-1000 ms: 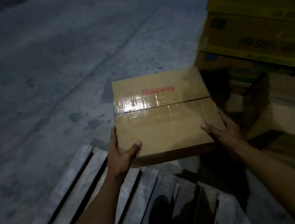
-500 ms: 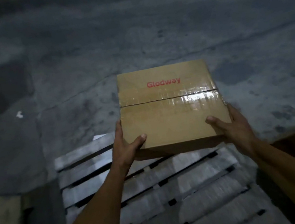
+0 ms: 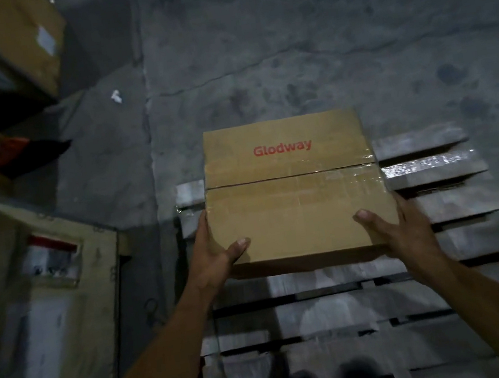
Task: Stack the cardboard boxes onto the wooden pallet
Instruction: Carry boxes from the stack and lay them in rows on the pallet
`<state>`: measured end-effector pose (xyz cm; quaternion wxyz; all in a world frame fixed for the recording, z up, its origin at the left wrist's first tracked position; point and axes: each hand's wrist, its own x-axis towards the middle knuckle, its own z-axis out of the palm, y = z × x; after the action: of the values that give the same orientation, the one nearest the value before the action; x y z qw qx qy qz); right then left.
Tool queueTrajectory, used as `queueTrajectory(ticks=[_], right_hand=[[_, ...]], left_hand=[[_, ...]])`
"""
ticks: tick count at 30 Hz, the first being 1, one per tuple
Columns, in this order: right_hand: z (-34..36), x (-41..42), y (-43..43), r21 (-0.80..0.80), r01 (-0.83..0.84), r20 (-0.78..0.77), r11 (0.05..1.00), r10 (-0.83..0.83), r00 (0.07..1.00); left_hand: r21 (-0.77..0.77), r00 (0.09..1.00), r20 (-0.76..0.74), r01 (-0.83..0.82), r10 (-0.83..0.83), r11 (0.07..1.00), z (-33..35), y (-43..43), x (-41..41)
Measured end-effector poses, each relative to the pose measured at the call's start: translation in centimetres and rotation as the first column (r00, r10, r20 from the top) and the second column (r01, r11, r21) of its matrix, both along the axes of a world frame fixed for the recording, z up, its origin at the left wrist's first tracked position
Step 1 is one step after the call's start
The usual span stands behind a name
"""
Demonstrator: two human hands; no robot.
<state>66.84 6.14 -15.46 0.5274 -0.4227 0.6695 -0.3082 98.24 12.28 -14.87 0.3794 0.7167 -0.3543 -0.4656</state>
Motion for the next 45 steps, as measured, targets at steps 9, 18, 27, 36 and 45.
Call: queueTrajectory(ticks=[9,18,27,36,45], right_hand=[[-11.6,6.1,1.2,0.015,-0.088,-0.023,0.996,0.088,0.996],[-21.0,10.1,4.8,-0.009,-0.079,-0.072,0.997,0.079,0.994],[-22.4,9.7,8.4,-0.006,-0.077,-0.070,0.997,0.076,0.995],[-22.0,9.8,9.9,-0.002,-0.080,-0.036,0.997,0.080,0.996],[-19.3,10.3,9.8,0.033,-0.011,-0.324,0.999,0.022,0.946]], left_hand=[[0.035,0.999,0.026,-0.045,0.045,0.998,-13.4,3.3,6.0],[0.057,0.995,0.043,-0.089,0.087,0.994,-21.7,6.4,9.8],[0.089,0.993,0.064,-0.102,0.097,0.991,-23.4,10.2,9.5],[0.093,0.992,0.052,-0.123,0.119,0.988,-23.9,12.2,9.2],[0.122,0.911,0.412,-0.027,-0.026,0.992,-21.2,10.9,8.1]])
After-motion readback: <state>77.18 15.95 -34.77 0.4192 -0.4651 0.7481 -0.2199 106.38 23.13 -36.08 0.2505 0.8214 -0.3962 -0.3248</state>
